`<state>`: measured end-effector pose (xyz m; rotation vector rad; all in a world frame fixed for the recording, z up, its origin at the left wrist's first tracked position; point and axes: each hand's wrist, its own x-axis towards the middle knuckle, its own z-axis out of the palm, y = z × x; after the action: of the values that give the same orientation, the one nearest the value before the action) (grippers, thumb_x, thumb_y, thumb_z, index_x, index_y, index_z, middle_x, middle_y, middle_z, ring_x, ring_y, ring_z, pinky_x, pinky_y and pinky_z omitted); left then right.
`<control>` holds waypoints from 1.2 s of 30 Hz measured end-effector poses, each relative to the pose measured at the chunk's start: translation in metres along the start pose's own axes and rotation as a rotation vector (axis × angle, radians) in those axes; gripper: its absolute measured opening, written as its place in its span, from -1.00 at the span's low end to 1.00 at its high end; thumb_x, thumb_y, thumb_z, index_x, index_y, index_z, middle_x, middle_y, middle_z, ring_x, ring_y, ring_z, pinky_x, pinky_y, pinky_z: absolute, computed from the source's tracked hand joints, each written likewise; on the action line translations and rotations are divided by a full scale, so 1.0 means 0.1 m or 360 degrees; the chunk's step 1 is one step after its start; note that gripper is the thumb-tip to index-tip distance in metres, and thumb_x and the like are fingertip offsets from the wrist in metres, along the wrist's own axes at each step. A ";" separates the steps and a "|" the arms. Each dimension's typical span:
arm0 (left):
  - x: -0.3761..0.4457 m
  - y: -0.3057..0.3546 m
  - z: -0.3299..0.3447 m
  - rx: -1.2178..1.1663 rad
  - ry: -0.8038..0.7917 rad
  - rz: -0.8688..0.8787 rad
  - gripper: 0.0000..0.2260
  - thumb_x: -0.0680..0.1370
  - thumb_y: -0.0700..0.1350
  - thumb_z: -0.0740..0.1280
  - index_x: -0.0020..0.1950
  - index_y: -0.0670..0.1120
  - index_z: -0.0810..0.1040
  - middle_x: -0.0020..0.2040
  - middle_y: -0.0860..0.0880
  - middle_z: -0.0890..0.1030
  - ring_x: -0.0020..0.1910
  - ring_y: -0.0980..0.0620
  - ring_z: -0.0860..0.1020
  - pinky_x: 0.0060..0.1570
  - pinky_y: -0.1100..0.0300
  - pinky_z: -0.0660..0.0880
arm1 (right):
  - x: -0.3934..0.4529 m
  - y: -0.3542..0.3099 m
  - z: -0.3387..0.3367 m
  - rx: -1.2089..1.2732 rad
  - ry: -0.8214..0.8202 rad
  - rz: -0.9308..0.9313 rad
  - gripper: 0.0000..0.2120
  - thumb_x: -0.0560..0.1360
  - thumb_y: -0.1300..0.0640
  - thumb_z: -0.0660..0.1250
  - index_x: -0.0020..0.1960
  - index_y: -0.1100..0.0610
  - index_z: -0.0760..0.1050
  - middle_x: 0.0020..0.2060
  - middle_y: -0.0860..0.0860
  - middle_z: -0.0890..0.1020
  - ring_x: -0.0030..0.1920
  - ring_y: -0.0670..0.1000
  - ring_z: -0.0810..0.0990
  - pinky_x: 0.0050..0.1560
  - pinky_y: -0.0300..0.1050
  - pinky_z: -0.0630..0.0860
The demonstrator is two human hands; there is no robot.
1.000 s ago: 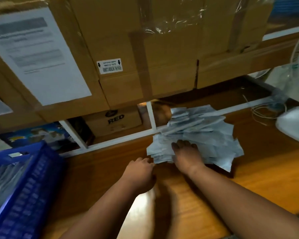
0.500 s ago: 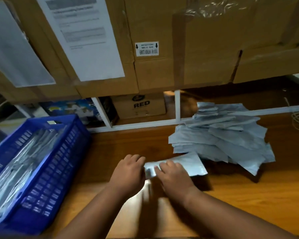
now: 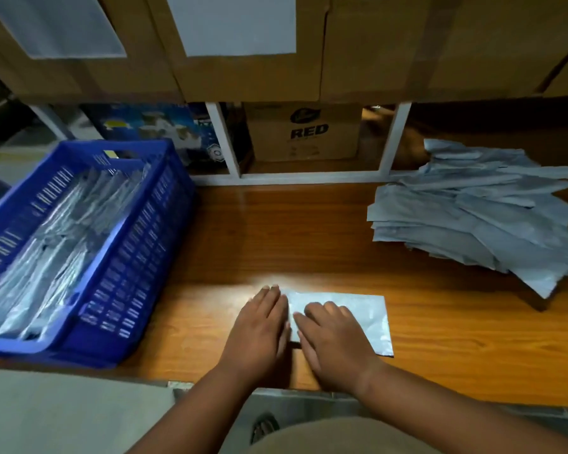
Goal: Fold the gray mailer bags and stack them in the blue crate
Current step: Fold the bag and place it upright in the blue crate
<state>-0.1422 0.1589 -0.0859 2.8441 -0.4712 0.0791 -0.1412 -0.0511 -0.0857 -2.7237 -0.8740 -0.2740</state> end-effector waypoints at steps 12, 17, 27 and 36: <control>0.20 0.02 0.24 0.0067 -0.0276 0.0109 -0.40 0.75 0.10 -0.01 0.75 -0.09 -0.03 0.75 -0.10 -0.12 0.72 -0.03 -0.22 0.67 -0.14 0.02 | 0.20 0.07 0.24 -0.0036 -0.0420 0.0383 -0.33 0.69 -0.13 -0.07 0.72 0.14 0.13 0.72 0.13 0.12 0.72 0.11 -0.01 0.69 0.23 -0.08; 0.20 0.02 0.28 0.0101 -0.0321 0.0097 -0.36 0.71 0.10 -0.01 0.75 -0.10 -0.07 0.75 -0.13 -0.10 0.72 -0.05 -0.19 0.67 -0.13 0.00 | 0.22 0.10 0.28 -0.0101 -0.0394 0.0347 -0.36 0.67 -0.09 0.07 0.69 0.15 0.24 0.69 0.14 0.22 0.71 0.12 0.10 0.65 0.20 -0.09; 0.23 0.03 0.31 0.0102 -0.0351 0.0105 -0.33 0.68 0.09 0.03 0.75 -0.12 -0.03 0.75 -0.17 -0.05 0.73 -0.09 -0.16 0.66 -0.14 -0.01 | 0.23 0.11 0.30 -0.0076 -0.0447 0.0365 -0.34 0.69 -0.09 0.03 0.72 0.14 0.12 0.72 0.15 0.06 0.73 0.11 -0.06 0.69 0.21 -0.02; 0.27 0.03 0.27 0.0127 -0.0385 0.0115 -0.32 0.67 0.11 0.02 0.75 -0.12 -0.02 0.75 -0.16 -0.07 0.73 -0.10 -0.15 0.66 -0.15 0.01 | 0.25 0.12 0.30 -0.0016 -0.0411 0.0387 -0.34 0.66 -0.07 0.07 0.71 0.16 0.17 0.72 0.15 0.10 0.73 0.11 -0.03 0.69 0.19 0.02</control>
<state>-0.1178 0.1407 -0.1089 2.9284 -0.6333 -0.2404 -0.1112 -0.0378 -0.1099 -2.8797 -0.5904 0.1251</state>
